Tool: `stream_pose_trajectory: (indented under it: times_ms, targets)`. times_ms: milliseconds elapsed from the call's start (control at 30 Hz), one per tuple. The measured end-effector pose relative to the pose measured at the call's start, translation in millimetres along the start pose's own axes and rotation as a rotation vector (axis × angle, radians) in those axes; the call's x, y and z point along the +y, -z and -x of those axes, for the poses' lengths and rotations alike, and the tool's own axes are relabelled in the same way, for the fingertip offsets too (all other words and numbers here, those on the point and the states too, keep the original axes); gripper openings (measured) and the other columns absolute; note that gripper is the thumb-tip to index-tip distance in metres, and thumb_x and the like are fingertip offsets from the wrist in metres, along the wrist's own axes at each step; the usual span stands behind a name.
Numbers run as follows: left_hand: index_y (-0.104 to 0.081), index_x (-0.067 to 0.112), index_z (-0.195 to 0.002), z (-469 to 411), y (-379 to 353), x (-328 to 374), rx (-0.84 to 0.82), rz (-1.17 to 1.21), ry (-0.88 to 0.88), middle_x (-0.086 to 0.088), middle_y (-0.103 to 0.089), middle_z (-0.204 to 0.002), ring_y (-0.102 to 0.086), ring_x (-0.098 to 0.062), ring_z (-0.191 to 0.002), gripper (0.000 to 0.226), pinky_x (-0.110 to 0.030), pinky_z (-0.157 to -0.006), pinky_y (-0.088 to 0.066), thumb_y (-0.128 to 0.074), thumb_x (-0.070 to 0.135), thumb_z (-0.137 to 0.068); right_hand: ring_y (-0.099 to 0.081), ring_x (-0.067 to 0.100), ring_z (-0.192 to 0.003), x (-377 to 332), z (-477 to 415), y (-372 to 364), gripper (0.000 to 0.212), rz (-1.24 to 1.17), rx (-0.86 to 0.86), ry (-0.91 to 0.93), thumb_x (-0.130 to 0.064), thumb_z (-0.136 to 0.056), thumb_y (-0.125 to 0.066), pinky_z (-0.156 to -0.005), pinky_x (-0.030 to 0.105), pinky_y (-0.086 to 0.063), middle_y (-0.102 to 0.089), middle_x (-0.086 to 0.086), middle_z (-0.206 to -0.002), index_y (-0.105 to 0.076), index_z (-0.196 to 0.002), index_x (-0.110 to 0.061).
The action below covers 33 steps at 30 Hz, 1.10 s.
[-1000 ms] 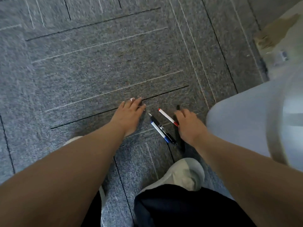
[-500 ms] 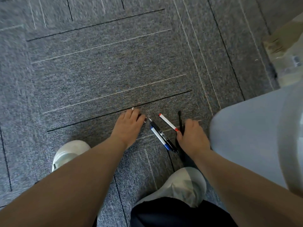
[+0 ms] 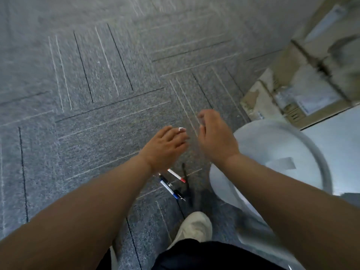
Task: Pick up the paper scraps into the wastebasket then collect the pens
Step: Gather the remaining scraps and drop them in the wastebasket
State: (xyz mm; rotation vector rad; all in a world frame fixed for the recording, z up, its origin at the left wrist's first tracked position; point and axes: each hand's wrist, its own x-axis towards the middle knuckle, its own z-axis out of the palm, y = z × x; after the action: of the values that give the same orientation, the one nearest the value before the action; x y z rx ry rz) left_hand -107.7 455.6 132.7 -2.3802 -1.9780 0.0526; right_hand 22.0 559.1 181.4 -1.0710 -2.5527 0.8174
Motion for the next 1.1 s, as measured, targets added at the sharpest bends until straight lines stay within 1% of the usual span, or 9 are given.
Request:
stream_pose_trajectory:
  times_ms: [100, 200, 333, 400, 467, 667, 800, 967, 1100]
  targets:
    - [-0.064, 0.018, -0.088, -32, 45, 26, 0.108, -0.026, -0.182, -0.003, -0.068, -0.096, -0.062, -0.025, -0.091, 0.028, -0.035, -0.086, -0.034, -0.040, 0.020, -0.073, -0.051, 0.035, -0.099, 29, 27, 64, 0.028, 0.114, 0.077, -0.089, -0.005, -0.091, -0.042, -0.076, 0.041, -0.040, -0.052, 0.018, -0.117, -0.050, -0.118, -0.005]
    - [-0.055, 0.017, -0.090, -61, 72, 63, 0.122, -0.068, -0.361, -0.005, -0.066, -0.090, -0.062, -0.024, -0.079, 0.022, -0.031, -0.078, -0.033, -0.042, 0.020, -0.073, -0.055, 0.037, -0.100, 60, 68, 113, 0.029, 0.226, 0.170, -0.138, -0.003, -0.090, -0.046, -0.083, 0.044, -0.045, -0.057, 0.020, -0.114, -0.053, -0.118, -0.005]
    - [-0.068, 0.028, -0.080, -85, 89, 106, -0.034, -0.188, -0.549, 0.010, -0.068, -0.089, -0.063, -0.021, -0.094, 0.016, -0.031, -0.087, -0.037, -0.065, 0.028, -0.065, -0.061, 0.036, -0.091, 89, 122, 140, 0.049, 0.452, 0.035, -0.090, -0.003, -0.082, -0.061, -0.074, 0.048, -0.056, -0.061, 0.018, -0.112, -0.048, -0.127, -0.016]
    - [-0.069, 0.030, -0.087, -88, 95, 119, -0.173, -0.259, -0.568, 0.016, -0.065, -0.096, -0.055, -0.020, -0.106, 0.017, -0.031, -0.089, -0.040, -0.066, 0.030, -0.071, -0.061, 0.035, -0.088, 100, 142, 145, 0.054, 0.473, -0.016, -0.135, -0.004, -0.080, -0.064, -0.071, 0.048, -0.057, -0.061, 0.017, -0.112, -0.046, -0.129, -0.018]
    - [-0.065, 0.026, -0.100, -91, 99, 127, -0.235, -0.250, -0.578, 0.013, -0.060, -0.107, -0.044, -0.022, -0.113, 0.020, -0.033, -0.092, -0.035, -0.056, 0.025, -0.083, -0.061, 0.035, -0.086, 106, 150, 147, 0.058, 0.463, -0.021, -0.169, -0.005, -0.078, -0.066, -0.070, 0.047, -0.056, -0.061, 0.017, -0.111, -0.045, -0.131, -0.018]
    - [-0.058, 0.027, -0.114, -97, 106, 128, -0.262, -0.225, -0.597, 0.011, -0.053, -0.125, -0.033, -0.024, -0.122, 0.027, -0.034, -0.098, -0.027, -0.051, 0.022, -0.089, -0.055, 0.023, -0.064, 95, 142, 137, 0.093, 0.485, -0.067, 0.098, 0.002, -0.062, -0.075, -0.043, 0.030, -0.050, -0.061, 0.013, -0.086, -0.030, -0.138, -0.028]
    - [-0.061, 0.030, -0.110, -97, 105, 122, -0.328, -0.192, -0.579, 0.015, -0.052, -0.126, -0.028, -0.024, -0.127, 0.025, -0.034, -0.102, -0.024, -0.054, 0.021, -0.087, -0.054, 0.024, -0.060, 101, 139, 136, 0.092, 0.502, -0.022, 0.119, 0.005, -0.055, -0.078, -0.039, 0.028, -0.045, -0.059, 0.013, -0.081, -0.042, -0.135, -0.022]
    - [-0.062, 0.029, -0.109, -97, 100, 121, -0.355, -0.213, -0.604, 0.016, -0.052, -0.126, -0.024, -0.025, -0.132, 0.024, -0.036, -0.105, -0.021, -0.053, 0.020, -0.089, -0.051, 0.025, -0.070, 104, 136, 138, 0.091, 0.537, -0.163, 0.127, 0.004, -0.067, -0.068, -0.048, 0.030, -0.044, -0.055, 0.012, -0.088, -0.028, -0.141, -0.031]
    - [-0.061, 0.029, -0.110, -98, 99, 123, -0.365, -0.180, -0.607, 0.015, -0.051, -0.128, -0.023, -0.024, -0.132, 0.025, -0.036, -0.106, -0.019, -0.053, 0.020, -0.089, -0.049, 0.025, -0.095, 101, 130, 142, 0.056, 0.580, -0.257, 0.072, -0.006, -0.085, -0.054, -0.072, 0.035, -0.047, -0.050, 0.011, -0.111, -0.040, -0.136, -0.024]
